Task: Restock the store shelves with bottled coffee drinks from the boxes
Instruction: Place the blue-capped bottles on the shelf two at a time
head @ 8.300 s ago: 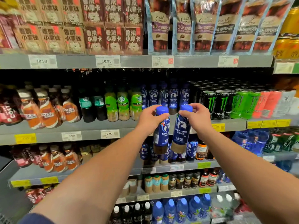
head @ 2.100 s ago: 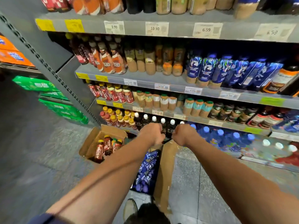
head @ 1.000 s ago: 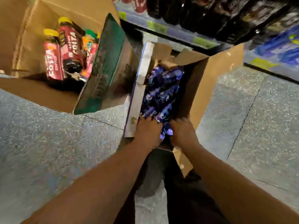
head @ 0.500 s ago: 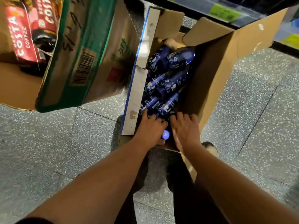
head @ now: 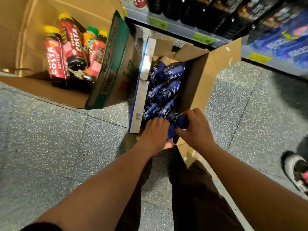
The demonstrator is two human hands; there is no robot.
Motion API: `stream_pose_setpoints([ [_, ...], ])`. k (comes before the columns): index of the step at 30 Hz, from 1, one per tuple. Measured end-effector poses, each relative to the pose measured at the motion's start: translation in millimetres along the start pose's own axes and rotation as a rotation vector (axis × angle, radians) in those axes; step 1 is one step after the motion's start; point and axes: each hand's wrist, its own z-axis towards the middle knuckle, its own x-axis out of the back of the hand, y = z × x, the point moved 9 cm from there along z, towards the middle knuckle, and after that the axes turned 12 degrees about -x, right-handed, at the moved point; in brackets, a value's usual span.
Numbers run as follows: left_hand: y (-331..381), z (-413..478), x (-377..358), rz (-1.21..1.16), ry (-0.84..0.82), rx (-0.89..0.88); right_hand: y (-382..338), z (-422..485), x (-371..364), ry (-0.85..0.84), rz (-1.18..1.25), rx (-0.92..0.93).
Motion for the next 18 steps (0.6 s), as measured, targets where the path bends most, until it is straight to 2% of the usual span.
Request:
stream_pose_setpoints([
  [4, 21, -21, 82, -0.070, 0.143, 0.016, -32, -21, 75, 0.030, 0.053, -0.093],
  [6, 39, -36, 129, -0.024, 0.233, -0.033, -51, -35, 117, 0.060, 0.052, -0.092],
  [8, 53, -52, 168, -0.094, 0.283, -0.056, -66, -53, 163, 0.112, 0.123, -0.118],
  [14, 105, -108, 276, -0.289, 0.395, -0.009, -113, -114, 279, 0.263, 0.244, -0.038],
  [18, 141, -142, 329, -0.364, 0.507, 0.042, -130, -153, 346, 0.299, 0.327, -0.006],
])
